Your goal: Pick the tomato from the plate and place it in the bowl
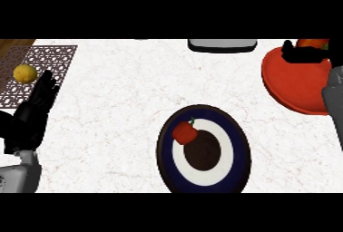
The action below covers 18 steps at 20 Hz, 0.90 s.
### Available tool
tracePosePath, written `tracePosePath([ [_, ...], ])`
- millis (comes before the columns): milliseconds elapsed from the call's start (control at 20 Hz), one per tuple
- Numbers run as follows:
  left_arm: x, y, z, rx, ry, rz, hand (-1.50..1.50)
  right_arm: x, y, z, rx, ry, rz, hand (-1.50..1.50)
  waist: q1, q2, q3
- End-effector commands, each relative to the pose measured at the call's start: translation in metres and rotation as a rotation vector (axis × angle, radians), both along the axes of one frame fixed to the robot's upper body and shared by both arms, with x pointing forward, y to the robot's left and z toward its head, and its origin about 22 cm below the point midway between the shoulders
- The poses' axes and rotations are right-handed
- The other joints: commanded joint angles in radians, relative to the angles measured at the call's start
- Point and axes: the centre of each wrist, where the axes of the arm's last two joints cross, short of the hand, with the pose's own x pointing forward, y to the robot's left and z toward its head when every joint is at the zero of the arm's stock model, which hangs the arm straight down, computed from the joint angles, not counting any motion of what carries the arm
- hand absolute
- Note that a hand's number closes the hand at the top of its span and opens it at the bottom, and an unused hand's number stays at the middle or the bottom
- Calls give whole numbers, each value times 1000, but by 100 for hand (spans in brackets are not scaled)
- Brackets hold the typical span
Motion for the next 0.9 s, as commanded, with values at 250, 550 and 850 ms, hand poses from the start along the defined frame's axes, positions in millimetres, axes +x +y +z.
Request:
tracePosePath([
  [250, 7, 3, 13, 7, -15, -13, 0, 28, -68, -48, 25, 1, -15, 150, 16, 5, 1],
  [550, 13, -12, -8, -12, -17, -13, 0, 32, -109, -58, 36, -3, -15, 150, 28, 15, 1],
  [850, 6, -15, 5, 7, -28, -42, 0, 22, -136, -75, 136, 327, -148, -150, 54, 20, 3],
])
